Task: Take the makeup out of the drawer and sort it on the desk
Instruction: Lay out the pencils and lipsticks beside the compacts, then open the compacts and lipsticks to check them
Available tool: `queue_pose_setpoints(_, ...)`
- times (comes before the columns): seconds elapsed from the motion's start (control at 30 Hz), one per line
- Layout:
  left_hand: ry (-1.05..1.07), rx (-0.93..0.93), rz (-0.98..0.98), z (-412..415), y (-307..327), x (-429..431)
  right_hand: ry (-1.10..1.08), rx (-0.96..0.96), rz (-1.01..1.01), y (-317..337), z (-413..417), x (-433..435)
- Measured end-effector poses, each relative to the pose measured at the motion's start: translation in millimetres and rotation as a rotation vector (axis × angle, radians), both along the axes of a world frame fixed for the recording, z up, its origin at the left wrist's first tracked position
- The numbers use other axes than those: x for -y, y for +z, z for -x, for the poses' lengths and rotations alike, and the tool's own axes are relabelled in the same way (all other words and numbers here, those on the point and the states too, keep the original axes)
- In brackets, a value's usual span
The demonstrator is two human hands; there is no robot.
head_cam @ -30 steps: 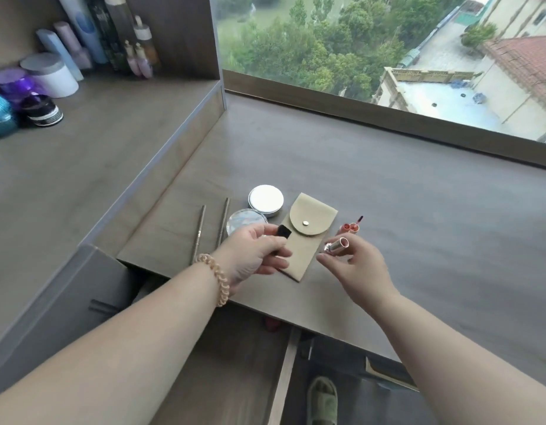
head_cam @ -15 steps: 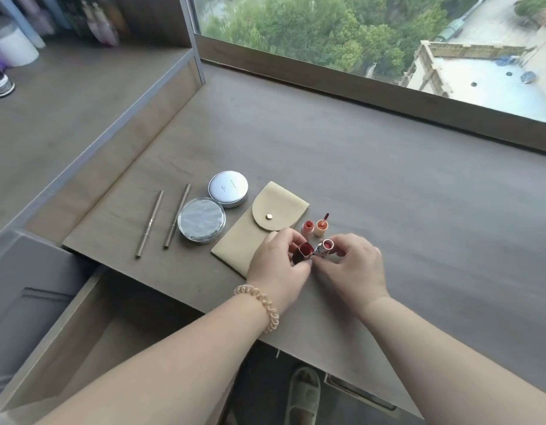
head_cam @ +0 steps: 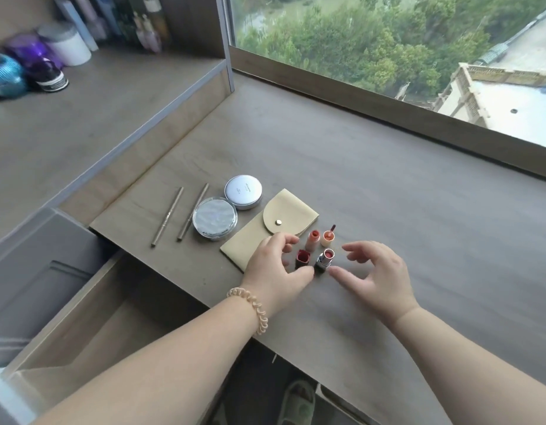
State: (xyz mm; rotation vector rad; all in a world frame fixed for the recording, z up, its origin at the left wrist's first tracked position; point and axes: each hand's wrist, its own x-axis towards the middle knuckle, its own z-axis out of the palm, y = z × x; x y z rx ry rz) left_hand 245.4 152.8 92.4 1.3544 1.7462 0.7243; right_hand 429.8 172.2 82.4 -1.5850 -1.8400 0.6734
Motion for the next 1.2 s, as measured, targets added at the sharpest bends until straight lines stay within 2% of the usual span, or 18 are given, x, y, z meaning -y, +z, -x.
queue_pose_setpoints(0.07, 0.062, 0.042, -0.026, 9, 7, 1, -0.023, -0.077, -0.060, 13, -2, -5)
queue_pose_setpoints(0.2, 0.260, -0.058, -0.049, 39, 17, -4, -0.071, -0.116, -0.178, 44, 31, -30)
queue_pose_setpoints(0.3, 0.362, -0.090, -0.034, 67, 20, -5, 0.021, -0.095, -0.259, 59, 77, -48)
queue_pose_setpoints(0.37, 0.399, -0.128, -0.024, 86, 20, -3, 0.167, -0.025, -0.284, 58, 112, -59)
queue_pose_setpoints(0.43, 0.442, -0.151, -0.012, 103, 17, -2, 0.338, 0.162, -0.189, 51, 146, -66)
queue_pose_setpoints(0.5, 0.479, -0.167, -0.002, 119, 11, -2, 0.477, 0.455, -0.082, 38, 174, -70)
queue_pose_setpoints(0.57, 0.496, -0.200, -0.002, 133, 5, 0, 0.517, 0.635, -0.060, 27, 195, -76)
queue_pose_setpoints(0.77, 0.507, -0.139, -0.007, 162, -3, 3, 0.345, 0.640, 0.121, 17, 205, -114)
queue_pose_setpoints(0.9, 0.497, -0.092, -0.030, 172, -3, -4, 0.476, 0.748, 0.271, 17, 205, -135)
queue_pose_setpoints(1.0, 0.464, -0.063, -0.057, 174, -1, -10, 0.497, 0.785, 0.256, 15, 210, -146)
queue_pose_setpoints(1.1, 0.450, -0.029, -0.066, 176, 3, -17, 0.438, 0.708, 0.226, 23, 210, -148)
queue_pose_setpoints(1.13, 0.460, 0.008, -0.065, 175, 6, -20, 0.407, 0.589, 0.268, 30, 209, -147)
queue_pose_setpoints(1.2, 0.540, 0.166, -0.063, 172, 13, -27, 0.397, 0.146, 0.443, 49, 211, -140)
